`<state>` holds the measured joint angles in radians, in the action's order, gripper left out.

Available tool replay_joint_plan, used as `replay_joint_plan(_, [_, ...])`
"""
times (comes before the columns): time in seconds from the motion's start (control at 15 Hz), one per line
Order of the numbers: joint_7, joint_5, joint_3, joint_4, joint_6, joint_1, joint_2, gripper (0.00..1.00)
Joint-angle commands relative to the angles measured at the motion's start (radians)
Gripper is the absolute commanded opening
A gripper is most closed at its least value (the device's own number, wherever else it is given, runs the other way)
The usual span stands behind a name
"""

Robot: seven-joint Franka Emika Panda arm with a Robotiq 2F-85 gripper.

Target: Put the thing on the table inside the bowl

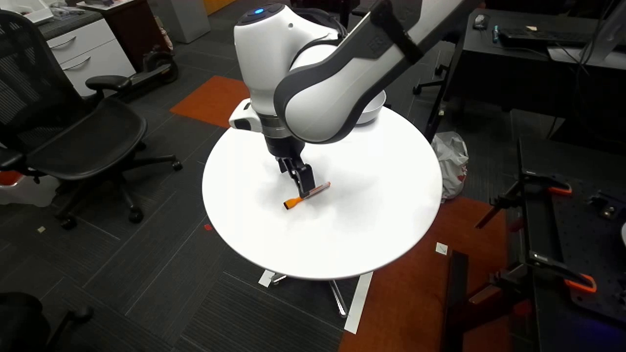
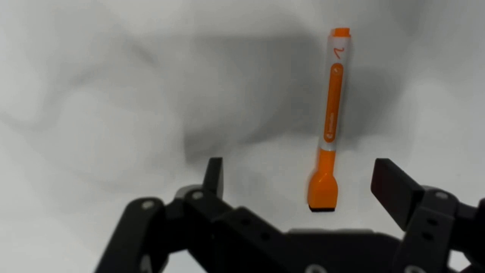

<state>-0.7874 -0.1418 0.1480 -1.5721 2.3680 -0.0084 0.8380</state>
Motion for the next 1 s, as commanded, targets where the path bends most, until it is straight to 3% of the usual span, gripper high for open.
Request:
replay_joint_plan(0.0, [-0.032, 0.014, 0.023, 0.043, -0.01, -0.018, 0.037, 1.0])
replay_joint_plan(0.4, [-0.03, 0.016, 0.029, 0.06, -0.009, -0.02, 0.071, 1.0])
replay_joint_plan(0.47, [-0.028, 0.017, 0.029, 0.062, -0.007, -0.02, 0.075, 0.75])
replay_joint_plan(0.53, [-0.025, 0.016, 0.029, 0.065, -0.008, -0.019, 0.079, 0.74])
replay_joint_plan(0.93, [-0.03, 0.019, 0.033, 0.09, -0.011, -0.028, 0.086, 0.27])
